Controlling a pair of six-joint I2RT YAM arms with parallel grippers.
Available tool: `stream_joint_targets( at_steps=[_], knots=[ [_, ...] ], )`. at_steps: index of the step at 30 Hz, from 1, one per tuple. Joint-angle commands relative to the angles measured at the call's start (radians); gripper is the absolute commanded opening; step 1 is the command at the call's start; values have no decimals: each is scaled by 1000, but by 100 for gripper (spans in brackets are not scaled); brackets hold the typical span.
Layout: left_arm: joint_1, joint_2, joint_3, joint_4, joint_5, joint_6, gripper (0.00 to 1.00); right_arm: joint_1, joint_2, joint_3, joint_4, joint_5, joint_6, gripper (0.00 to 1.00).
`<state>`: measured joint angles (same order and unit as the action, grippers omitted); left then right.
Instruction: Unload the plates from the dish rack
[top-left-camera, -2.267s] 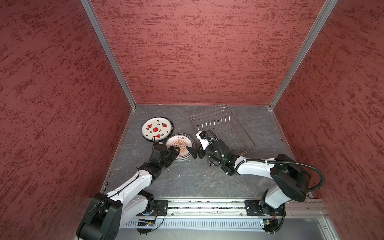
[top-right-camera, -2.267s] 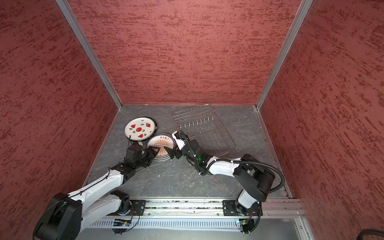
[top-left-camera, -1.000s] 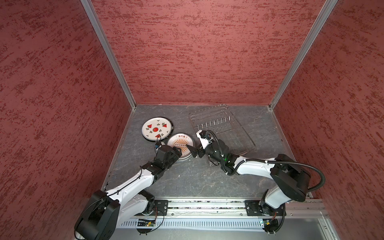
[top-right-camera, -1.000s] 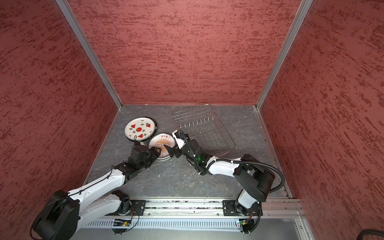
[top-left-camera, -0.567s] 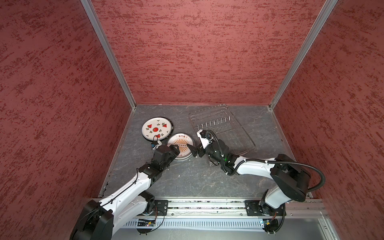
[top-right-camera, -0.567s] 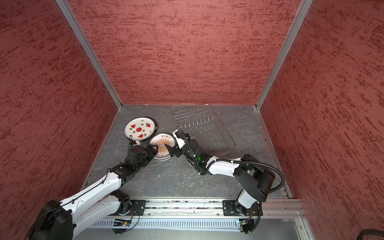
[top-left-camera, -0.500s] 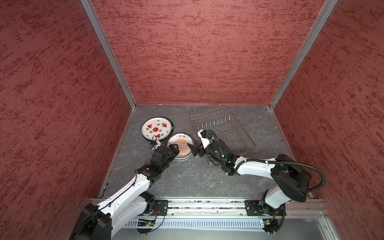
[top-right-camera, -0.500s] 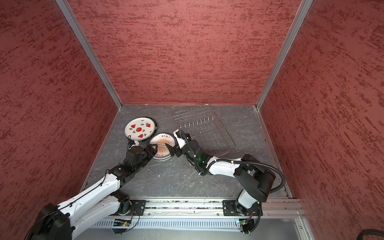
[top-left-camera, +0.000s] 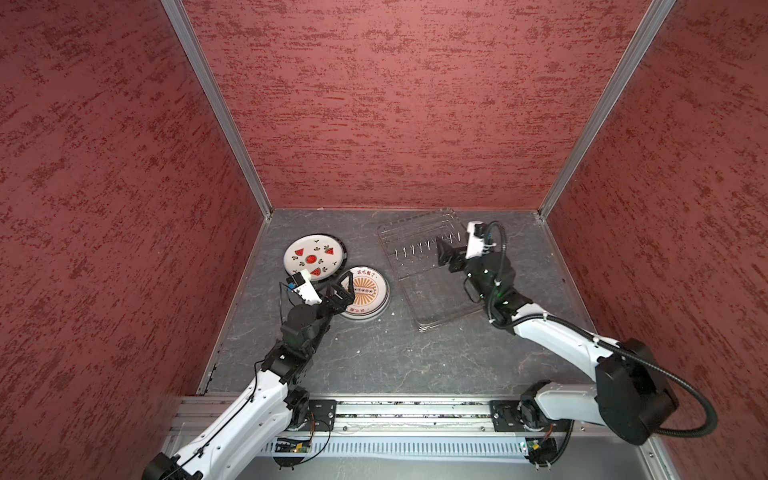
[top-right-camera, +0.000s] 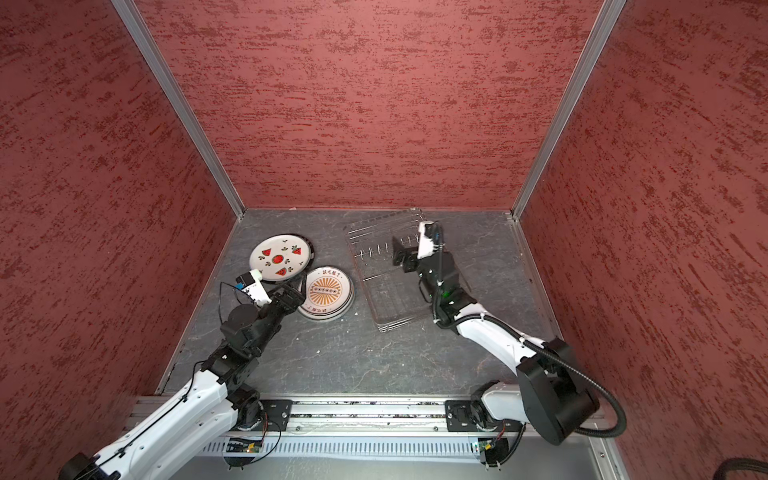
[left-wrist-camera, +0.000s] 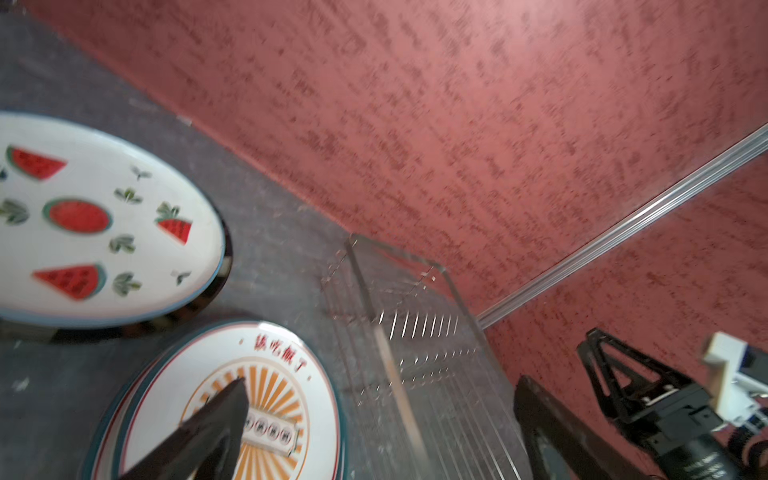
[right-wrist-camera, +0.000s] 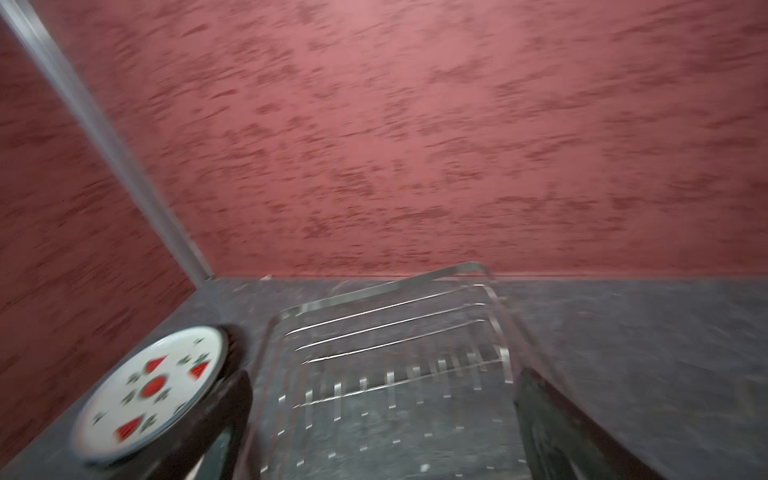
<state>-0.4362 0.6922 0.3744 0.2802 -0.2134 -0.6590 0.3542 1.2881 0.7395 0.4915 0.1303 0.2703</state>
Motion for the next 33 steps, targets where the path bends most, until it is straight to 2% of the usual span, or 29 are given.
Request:
stream_joint_targets(
  at_steps=[1,3,7,10,14,16,18,21,24,29,31,33],
  knots=[
    [50,65,142,-84,-69,134,99,-133,-5,50,-195,-44,139,99],
    [73,79,183,-102,-123,191,99,-187,1,67,-254,-40,132,99],
    [106,97,204,-120,-373,331,99,-340,0,84,-389,18,152,99],
    [179,114,212,-193,-464,372,99,-468,9,75,-445,7,189,99],
    [307,148,198,-323,-483,283,99,-508,38,68,-485,180,122,99],
    [313,149,159,-324,-598,286,99,-510,58,57,-490,252,46,99],
    [316,161,124,-290,-677,320,99,-510,71,38,-483,276,11,99],
    [336,227,128,-269,-668,359,99,-510,79,-26,-418,224,-9,99],
    [376,332,136,-274,-637,302,99,-509,105,-100,-311,269,-7,98],
    [408,490,112,-180,-527,254,99,-501,152,-167,-153,245,-21,97],
    [416,517,96,-108,-500,275,99,-491,197,-148,-136,229,-46,98],
    [449,539,49,39,-408,288,99,-474,212,-145,-97,225,-76,99]
  ],
)
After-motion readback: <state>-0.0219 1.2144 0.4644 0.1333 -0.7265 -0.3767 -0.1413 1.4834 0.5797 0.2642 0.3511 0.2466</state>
